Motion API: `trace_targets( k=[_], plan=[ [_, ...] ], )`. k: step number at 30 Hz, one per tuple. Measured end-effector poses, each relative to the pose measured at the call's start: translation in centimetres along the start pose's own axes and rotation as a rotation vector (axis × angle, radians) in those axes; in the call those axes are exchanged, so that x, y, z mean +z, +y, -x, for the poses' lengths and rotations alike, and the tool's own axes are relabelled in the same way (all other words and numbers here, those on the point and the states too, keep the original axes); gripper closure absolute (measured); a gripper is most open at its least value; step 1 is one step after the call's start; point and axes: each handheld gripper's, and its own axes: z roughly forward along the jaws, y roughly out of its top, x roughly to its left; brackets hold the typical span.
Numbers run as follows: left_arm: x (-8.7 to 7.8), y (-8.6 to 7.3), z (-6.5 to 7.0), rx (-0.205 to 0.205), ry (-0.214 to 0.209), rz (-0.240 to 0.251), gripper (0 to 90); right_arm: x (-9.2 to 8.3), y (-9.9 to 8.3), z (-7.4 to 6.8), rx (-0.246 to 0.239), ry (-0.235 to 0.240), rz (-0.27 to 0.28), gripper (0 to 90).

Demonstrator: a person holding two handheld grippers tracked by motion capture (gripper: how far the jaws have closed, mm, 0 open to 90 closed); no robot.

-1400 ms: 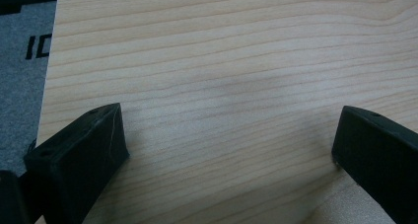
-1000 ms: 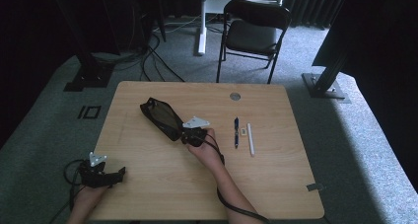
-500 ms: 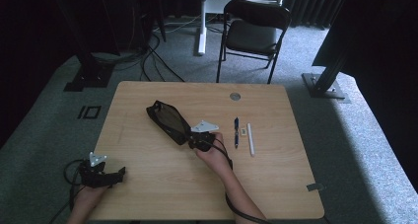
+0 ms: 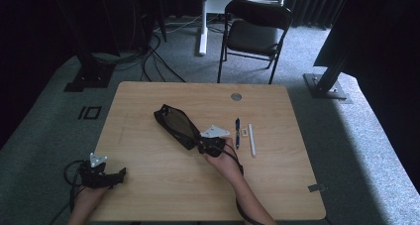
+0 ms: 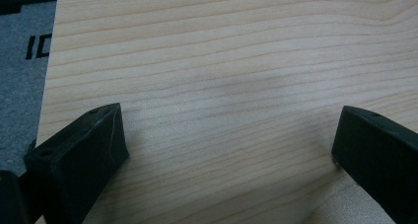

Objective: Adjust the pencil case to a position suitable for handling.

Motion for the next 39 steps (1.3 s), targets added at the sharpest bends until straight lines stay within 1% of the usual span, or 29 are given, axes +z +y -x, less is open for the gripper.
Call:
trace_targets(
  k=[1, 2, 6, 7, 9, 14, 17, 20, 22, 28, 32, 33, 35, 39],
  plan=[
    [0.0, 0.0, 0.0, 0.000, 0.000, 0.000, 0.4, -0.2, -0.1, 0.1, -0.001, -0.001, -0.001, 73.5],
    [0.0, 0.0, 0.0, 0.000, 0.000, 0.000, 0.4, -0.5, -0.3, 0.2, 0.009, -0.001, 0.005, 73.5],
    [0.0, 0.0, 0.0, 0.000, 0.000, 0.000, 0.4, -1.0, -0.7, 0.2, 0.013, -0.005, 0.007, 73.5],
    [0.0, 0.0, 0.0, 0.000, 0.000, 0.000, 0.4, -1.4, -1.0, 0.2, 0.016, -0.007, 0.005, 73.5],
    [0.0, 0.0, 0.0, 0.000, 0.000, 0.000, 0.4, -1.5, -1.1, 0.2, 0.016, -0.005, 0.006, 73.5],
    [0.0, 0.0, 0.0, 0.000, 0.000, 0.000, 0.4, -2.6, -2.1, 0.1, 0.015, -0.003, 0.001, 73.5],
    [0.0, 0.0, 0.0, 0.000, 0.000, 0.001, 0.4, -3.0, -2.3, 0.0, 0.011, -0.003, 0.002, 73.5],
    [0.0, 0.0, 0.0, 0.000, 0.000, 0.001, 0.4, -3.6, -2.8, 0.1, 0.022, -0.012, 0.012, 73.5],
    [0.0, 0.0, 0.0, 0.000, 0.000, 0.000, 0.4, -3.8, -3.0, 0.2, 0.020, -0.013, 0.015, 73.4],
    [0.0, 0.0, 0.0, 0.002, 0.000, -0.001, 0.4, -5.0, -3.7, 0.2, 0.030, -0.009, 0.011, 73.4],
    [0.0, 0.0, 0.0, 0.002, 0.000, -0.001, 0.4, -6.2, -4.6, 0.4, 0.031, -0.015, 0.003, 73.4],
    [0.0, 0.0, 0.0, 0.002, 0.000, -0.001, 0.4, -6.2, -4.6, 0.4, 0.031, -0.015, 0.003, 73.4],
    [0.0, 0.0, 0.0, 0.002, 0.000, 0.000, 0.4, -6.9, -5.1, 0.5, 0.031, -0.026, 0.001, 73.4],
    [0.0, 0.0, 0.0, 0.002, 0.000, -0.001, 0.4, -7.4, -5.7, 0.6, 0.040, -0.029, -0.002, 73.4]
  ],
)
